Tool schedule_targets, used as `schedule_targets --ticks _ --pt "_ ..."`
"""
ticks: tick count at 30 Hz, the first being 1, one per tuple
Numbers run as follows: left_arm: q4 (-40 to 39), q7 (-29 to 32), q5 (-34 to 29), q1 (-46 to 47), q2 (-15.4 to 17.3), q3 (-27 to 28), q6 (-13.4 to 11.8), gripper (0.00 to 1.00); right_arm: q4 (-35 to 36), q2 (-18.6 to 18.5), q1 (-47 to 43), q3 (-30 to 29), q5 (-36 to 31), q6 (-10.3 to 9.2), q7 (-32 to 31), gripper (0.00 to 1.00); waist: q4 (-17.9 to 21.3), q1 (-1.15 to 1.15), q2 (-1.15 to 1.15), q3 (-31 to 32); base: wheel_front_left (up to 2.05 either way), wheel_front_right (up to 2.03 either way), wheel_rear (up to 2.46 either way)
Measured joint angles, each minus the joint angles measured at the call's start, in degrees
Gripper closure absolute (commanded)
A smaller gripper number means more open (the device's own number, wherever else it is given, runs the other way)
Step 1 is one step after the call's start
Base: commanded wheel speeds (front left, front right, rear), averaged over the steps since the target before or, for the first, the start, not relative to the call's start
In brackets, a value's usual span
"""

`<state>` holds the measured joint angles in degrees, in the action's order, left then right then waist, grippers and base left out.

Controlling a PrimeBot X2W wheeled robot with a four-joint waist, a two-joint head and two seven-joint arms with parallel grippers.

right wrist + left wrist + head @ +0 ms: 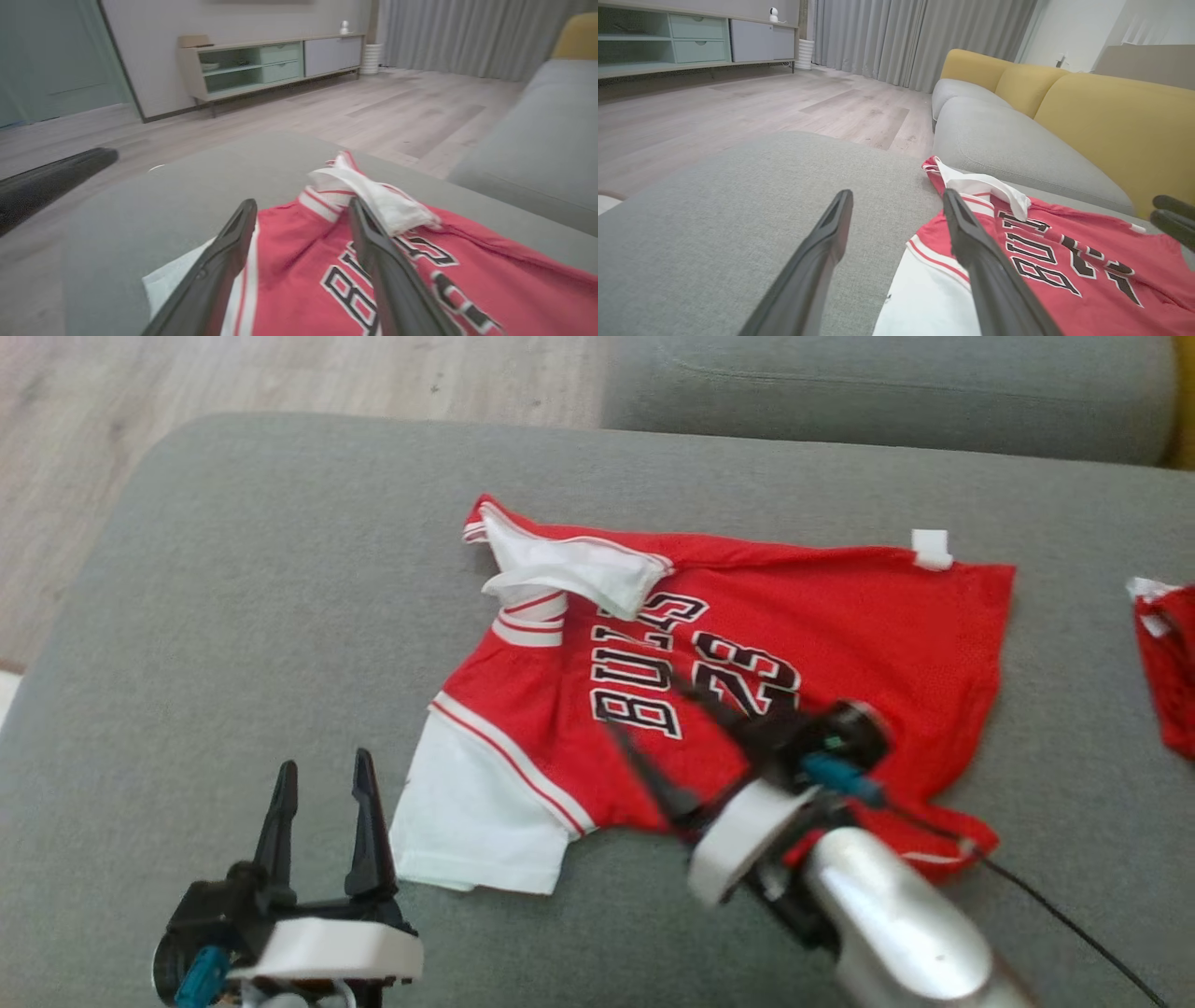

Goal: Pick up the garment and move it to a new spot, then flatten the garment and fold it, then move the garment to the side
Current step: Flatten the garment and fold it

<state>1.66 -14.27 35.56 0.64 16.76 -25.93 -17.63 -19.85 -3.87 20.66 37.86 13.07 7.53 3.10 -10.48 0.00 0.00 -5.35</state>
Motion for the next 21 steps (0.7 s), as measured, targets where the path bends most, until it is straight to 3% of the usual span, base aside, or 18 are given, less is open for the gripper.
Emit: schedule_targets --ticks 8,11,16,21 --pt "0.0 0.07 -0.33 0.03 -0.53 -0.88 0.07 0.0 -0.45 0.09 -5.74 -22.04 -10.15 0.0 -1.83 0.0 3.86 0.0 0.0 -0.02 0.0 0.0 0.0" --pt "0.07 0.07 -0.34 0.05 -1.01 -1.85 0.23 0.0 -0.98 0.35 -9.51 -33.7 -13.13 0.0 -3.3 0.0 4.7 0.0 0.0 -0.86 0.0 0.0 0.0" --pt "0.19 0.07 -0.34 0.12 -1.0 -1.85 0.54 0.0 -3.83 0.75 -9.76 -41.19 -15.07 0.0 -6.72 0.0 4.66 0.0 0.0 -1.43 0.0 0.0 0.0" --pt "0.36 0.07 -0.35 0.31 -0.99 -1.93 0.57 0.0 -8.56 0.91 -7.34 -44.32 -15.22 0.0 -10.15 0.0 3.97 0.0 0.0 -2.16 0.0 0.0 0.0"
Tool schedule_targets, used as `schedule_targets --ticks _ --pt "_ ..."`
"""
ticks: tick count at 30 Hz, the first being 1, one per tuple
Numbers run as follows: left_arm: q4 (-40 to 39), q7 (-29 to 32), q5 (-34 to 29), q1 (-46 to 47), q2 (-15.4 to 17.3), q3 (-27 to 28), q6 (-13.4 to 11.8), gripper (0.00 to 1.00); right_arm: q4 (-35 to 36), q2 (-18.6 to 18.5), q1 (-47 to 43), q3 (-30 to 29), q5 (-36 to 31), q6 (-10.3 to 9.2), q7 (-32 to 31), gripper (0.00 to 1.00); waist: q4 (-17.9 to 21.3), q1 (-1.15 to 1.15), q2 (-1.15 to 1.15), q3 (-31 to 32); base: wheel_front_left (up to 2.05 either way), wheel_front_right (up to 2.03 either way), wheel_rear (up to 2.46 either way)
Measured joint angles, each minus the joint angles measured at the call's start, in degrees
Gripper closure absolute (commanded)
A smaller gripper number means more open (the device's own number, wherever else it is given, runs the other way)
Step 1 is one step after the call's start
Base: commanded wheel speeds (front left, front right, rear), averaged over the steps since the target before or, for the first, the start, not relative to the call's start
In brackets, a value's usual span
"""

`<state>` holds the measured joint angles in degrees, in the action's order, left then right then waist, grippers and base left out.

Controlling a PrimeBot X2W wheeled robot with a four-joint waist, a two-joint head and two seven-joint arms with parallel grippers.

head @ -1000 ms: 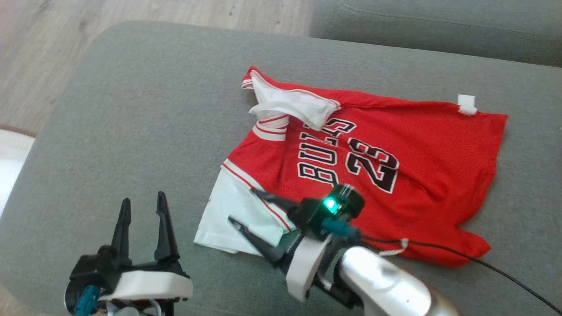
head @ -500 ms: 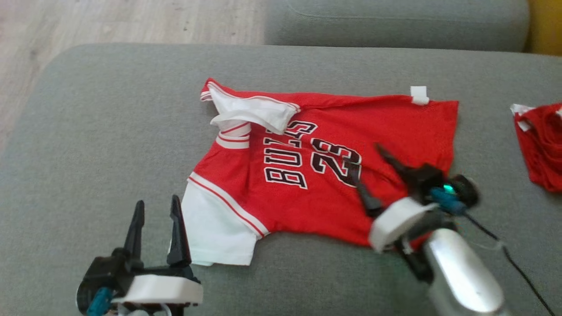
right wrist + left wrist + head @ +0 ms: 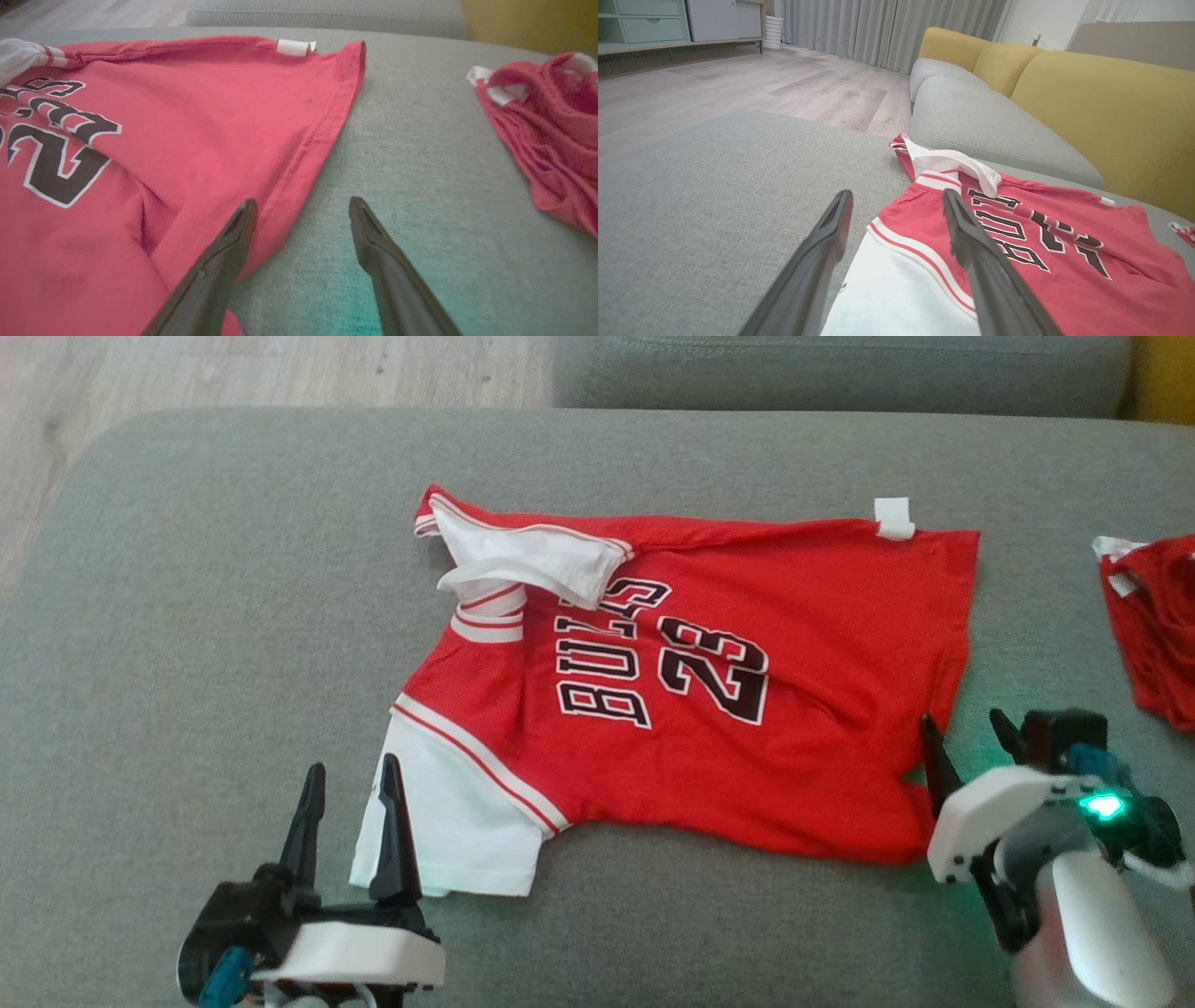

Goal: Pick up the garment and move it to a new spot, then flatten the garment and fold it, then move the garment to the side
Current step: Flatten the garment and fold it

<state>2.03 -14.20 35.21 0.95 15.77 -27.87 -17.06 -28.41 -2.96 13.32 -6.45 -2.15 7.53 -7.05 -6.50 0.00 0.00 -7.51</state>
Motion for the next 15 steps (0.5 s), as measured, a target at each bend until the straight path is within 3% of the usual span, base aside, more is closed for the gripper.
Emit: schedule_targets --ticks 9,10,11,12,14,15 --pt "0.47 0.01 -0.47 0.48 -0.02 -0.56 0.01 0.0 -8.45 0.11 6.94 -1.1 4.72 0.0 -4.67 0.0 -1.61 0.0 0.0 -1.28 0.0 0.0 0.0" --pt "0.58 0.01 -0.47 0.57 -0.02 -0.59 0.01 0.0 -9.29 0.08 7.49 -0.92 5.47 0.0 -5.1 0.15 -1.79 0.0 0.0 -1.39 0.0 0.0 0.0" --pt "0.6 0.01 -0.47 0.67 -0.01 -0.62 0.01 0.0 -9.79 -0.12 8.0 -0.75 6.25 0.0 -5.27 0.53 -1.96 0.0 0.0 -1.47 0.0 0.0 0.0" --pt "0.63 0.01 -0.47 0.8 -0.01 -0.64 0.01 0.0 -10.39 -0.49 8.58 -0.52 6.83 0.0 -5.41 0.78 -2.11 0.0 0.0 -1.54 0.0 0.0 0.0" --pt "0.64 0.01 -0.47 1.09 -0.01 -0.65 0.0 0.0 -11.37 -1.22 9.61 0.0 8.08 0.0 -5.59 1.0 -2.33 -0.01 0.0 -1.56 0.0 0.0 0.0" --pt "0.64 0.01 -0.47 1.12 -0.01 -0.66 0.0 0.0 -11.6 -1.37 9.96 0.18 8.66 0.0 -5.55 1.0 -2.39 0.0 0.0 -1.47 0.0 0.0 0.0"
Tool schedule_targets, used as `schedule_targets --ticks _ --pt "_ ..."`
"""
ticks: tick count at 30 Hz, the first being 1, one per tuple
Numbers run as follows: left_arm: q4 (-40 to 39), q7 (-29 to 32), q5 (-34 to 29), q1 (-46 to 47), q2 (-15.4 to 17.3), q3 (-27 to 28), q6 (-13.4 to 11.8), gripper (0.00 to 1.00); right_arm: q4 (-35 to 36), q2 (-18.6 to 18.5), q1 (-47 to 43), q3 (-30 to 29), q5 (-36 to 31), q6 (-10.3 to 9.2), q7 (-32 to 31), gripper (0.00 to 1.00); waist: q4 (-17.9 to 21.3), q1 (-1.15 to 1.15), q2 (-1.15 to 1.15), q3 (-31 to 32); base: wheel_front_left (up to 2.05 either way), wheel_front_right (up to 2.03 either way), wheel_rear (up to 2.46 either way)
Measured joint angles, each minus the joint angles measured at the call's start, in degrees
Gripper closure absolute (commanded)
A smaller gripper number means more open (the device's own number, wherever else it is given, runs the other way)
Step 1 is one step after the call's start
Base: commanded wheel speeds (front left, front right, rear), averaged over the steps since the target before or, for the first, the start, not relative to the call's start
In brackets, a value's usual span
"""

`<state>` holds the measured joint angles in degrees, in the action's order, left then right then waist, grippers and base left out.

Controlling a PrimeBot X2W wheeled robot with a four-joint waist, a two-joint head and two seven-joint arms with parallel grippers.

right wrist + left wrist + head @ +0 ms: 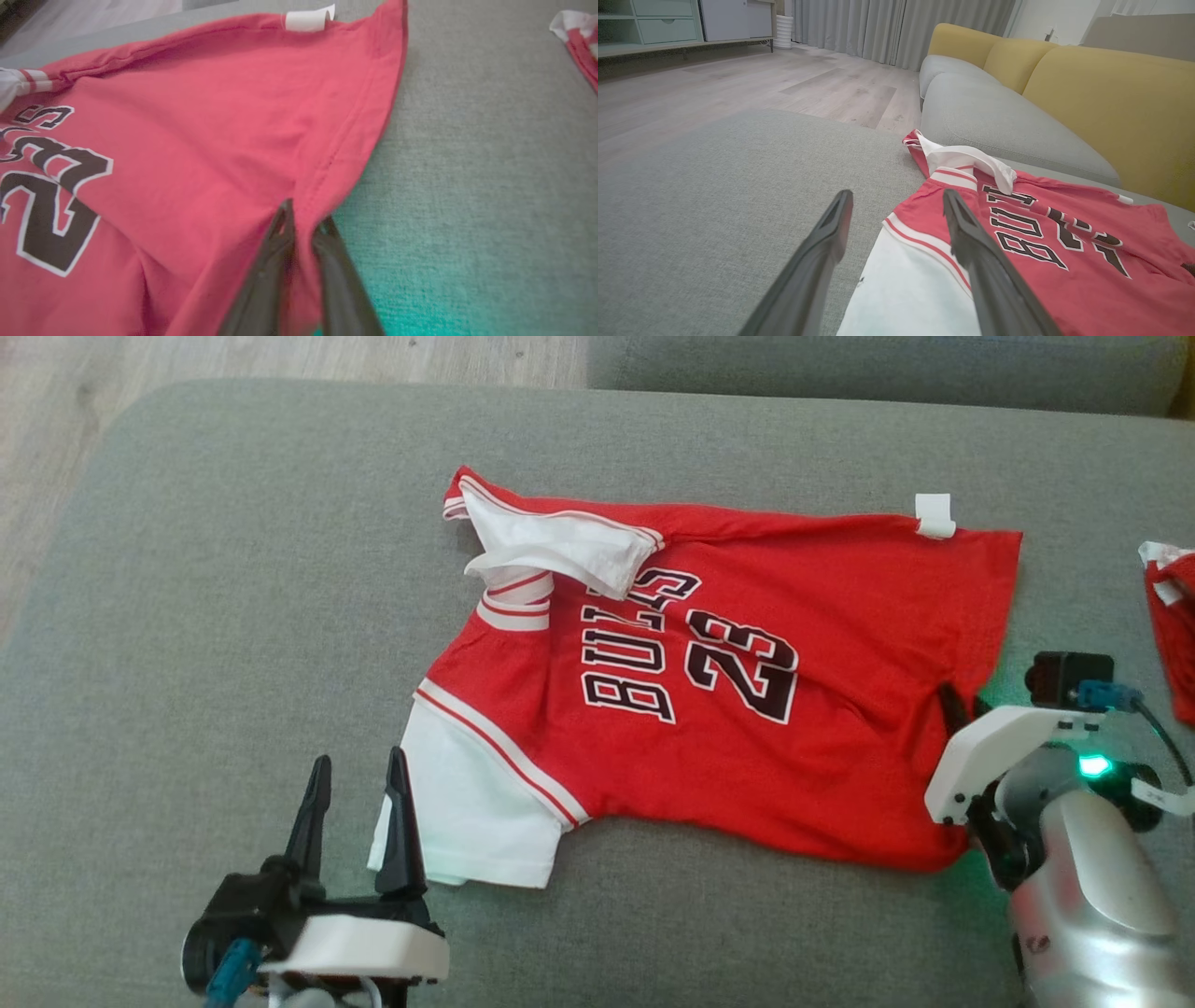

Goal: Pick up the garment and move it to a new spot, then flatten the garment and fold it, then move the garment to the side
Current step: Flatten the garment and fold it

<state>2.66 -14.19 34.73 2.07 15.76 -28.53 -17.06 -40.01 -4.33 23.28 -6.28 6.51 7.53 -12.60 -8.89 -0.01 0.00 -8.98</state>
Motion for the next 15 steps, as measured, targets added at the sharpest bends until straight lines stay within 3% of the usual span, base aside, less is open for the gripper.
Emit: schedule_targets --ticks 9,15 --pt "0.14 0.05 0.0 -0.03 0.0 -0.71 -0.03 0.0 4.27 -2.4 1.13 0.12 2.0 0.0 7.6 1.0 -0.27 0.01 0.0 1.31 0.0 0.0 0.0" --pt "-0.18 0.04 0.0 -0.02 -0.11 -0.77 -0.01 0.0 8.17 -6.79 5.24 1.51 0.03 0.0 6.0 1.0 -1.01 0.0 0.0 0.17 0.0 0.0 0.0"
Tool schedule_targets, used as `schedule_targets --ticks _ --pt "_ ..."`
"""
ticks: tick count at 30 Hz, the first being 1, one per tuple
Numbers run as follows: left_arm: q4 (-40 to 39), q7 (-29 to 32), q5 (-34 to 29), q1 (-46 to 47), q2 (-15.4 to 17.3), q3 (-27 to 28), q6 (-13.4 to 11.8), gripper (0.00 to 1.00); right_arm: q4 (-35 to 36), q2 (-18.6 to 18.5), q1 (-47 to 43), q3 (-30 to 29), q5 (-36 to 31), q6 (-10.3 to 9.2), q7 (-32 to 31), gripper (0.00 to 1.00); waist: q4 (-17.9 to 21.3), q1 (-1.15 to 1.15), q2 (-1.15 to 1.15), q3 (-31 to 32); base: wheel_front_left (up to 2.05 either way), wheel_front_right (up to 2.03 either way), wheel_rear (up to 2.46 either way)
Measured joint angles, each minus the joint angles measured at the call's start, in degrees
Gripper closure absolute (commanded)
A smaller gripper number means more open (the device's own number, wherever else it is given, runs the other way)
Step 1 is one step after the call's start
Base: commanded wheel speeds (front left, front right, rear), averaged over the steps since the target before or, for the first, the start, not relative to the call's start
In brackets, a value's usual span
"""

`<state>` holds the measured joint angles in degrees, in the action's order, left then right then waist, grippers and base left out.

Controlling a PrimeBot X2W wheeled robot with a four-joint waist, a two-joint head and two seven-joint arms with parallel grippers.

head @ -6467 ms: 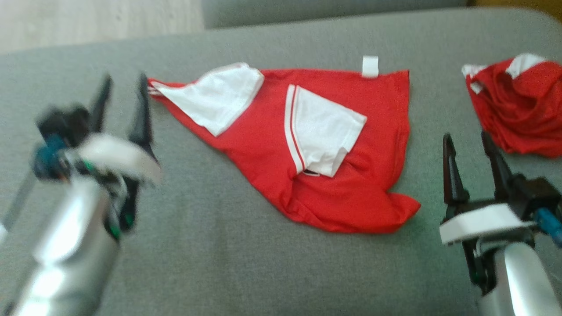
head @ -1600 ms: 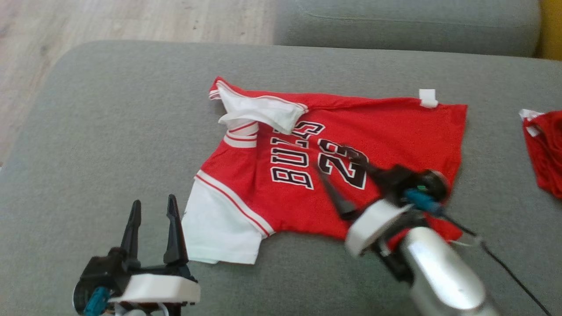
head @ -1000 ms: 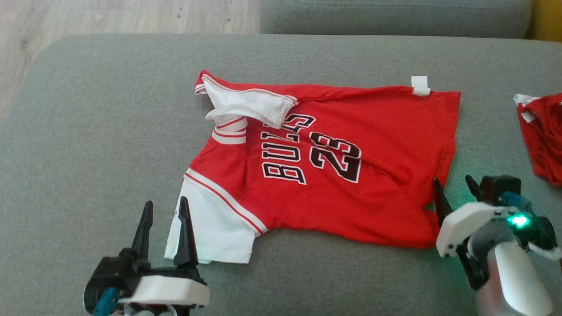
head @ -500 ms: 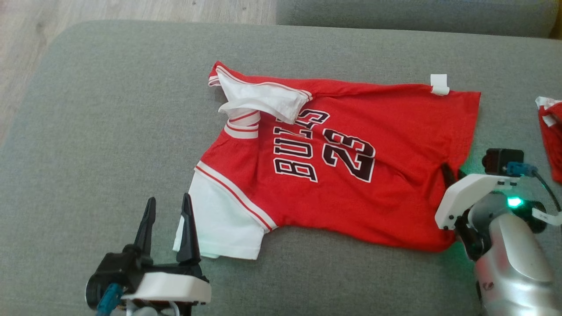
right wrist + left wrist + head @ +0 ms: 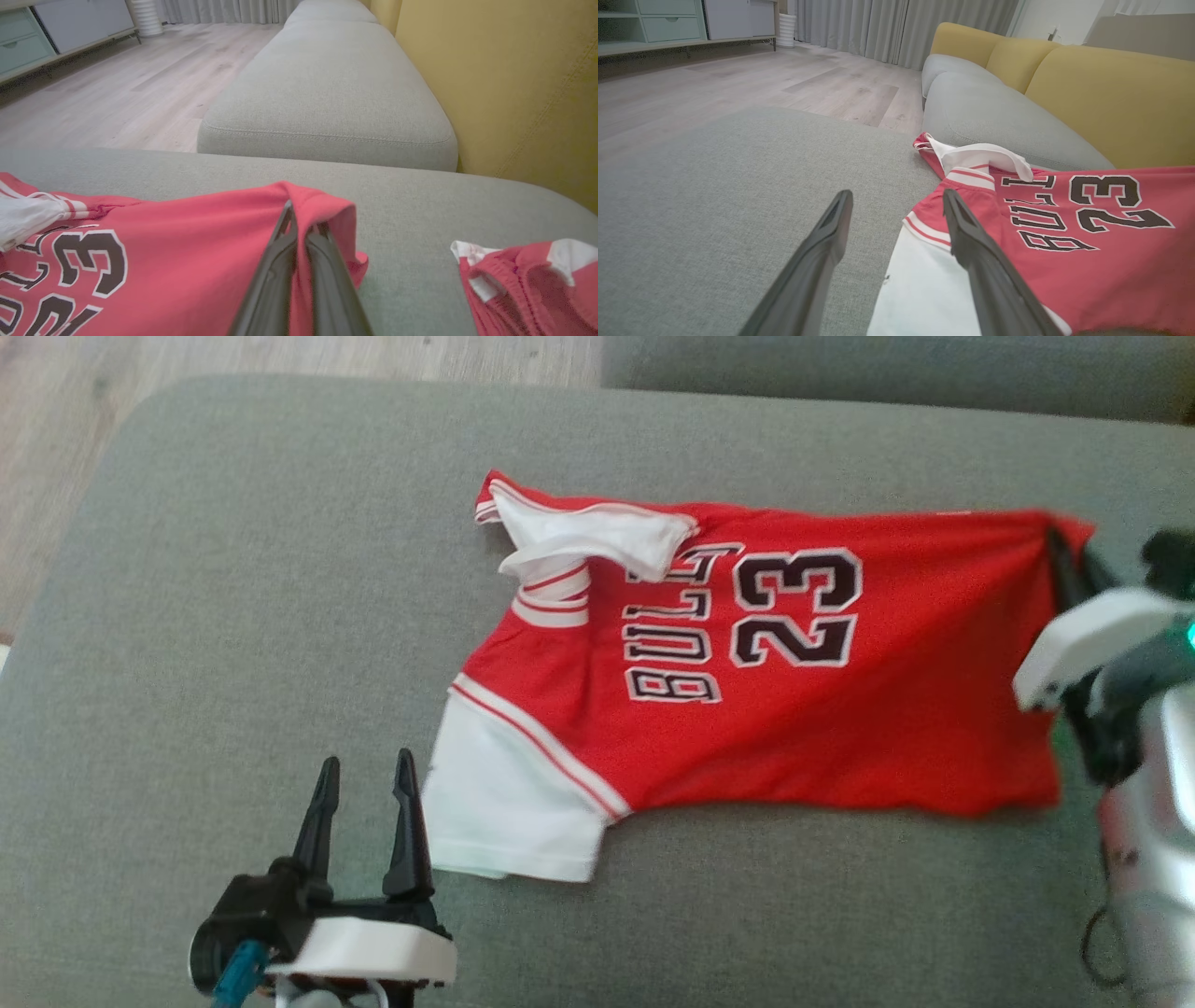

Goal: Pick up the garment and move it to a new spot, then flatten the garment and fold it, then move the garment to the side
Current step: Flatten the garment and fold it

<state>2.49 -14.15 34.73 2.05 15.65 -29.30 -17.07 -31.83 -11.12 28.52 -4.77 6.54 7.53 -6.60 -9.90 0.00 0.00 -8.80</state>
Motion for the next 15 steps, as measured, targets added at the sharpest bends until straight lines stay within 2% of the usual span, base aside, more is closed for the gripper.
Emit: schedule_targets --ticks 4,10,11,12,13,15 --pt "-0.15 -0.04 -0.07 0.25 -0.33 -0.05 0.51 0.0 -1.04 -3.01 5.67 1.37 -1.75 0.0 -1.74 1.0 -0.73 0.0 0.0 -1.75 0.0 0.0 0.0" --pt "0.51 -0.05 -0.62 3.33 -1.86 -0.33 1.48 0.0 -8.38 -5.53 13.88 1.21 -3.98 0.0 -1.78 1.0 -2.24 -0.01 0.0 -4.3 0.0 0.0 0.0" --pt "0.74 -0.07 -0.74 3.84 -2.04 -0.35 1.59 0.0 -9.71 -5.58 14.46 0.67 -4.45 0.0 -0.99 0.79 -2.49 -0.01 0.0 -4.66 0.0 0.0 0.0" --pt "0.96 -0.07 -1.08 4.14 -2.19 -0.35 1.81 0.0 -10.89 -5.63 14.85 0.32 -5.34 0.0 0.22 0.2 -2.7 -0.01 0.0 -5.0 0.0 0.0 0.0" --pt "1.22 -0.07 -1.27 4.35 -2.31 -0.35 1.96 0.0 -12.01 -5.64 15.05 0.07 -6.23 0.0 1.3 0.0 -2.9 -0.01 0.0 -5.22 0.0 0.0 0.0" --pt "1.54 -0.12 -1.54 4.69 -2.59 -0.35 2.04 0.0 -14.22 -5.17 15.4 -0.93 -7.15 0.0 3.37 0.0 -3.05 -0.01 0.0 -5.41 0.0 0.0 0.0"
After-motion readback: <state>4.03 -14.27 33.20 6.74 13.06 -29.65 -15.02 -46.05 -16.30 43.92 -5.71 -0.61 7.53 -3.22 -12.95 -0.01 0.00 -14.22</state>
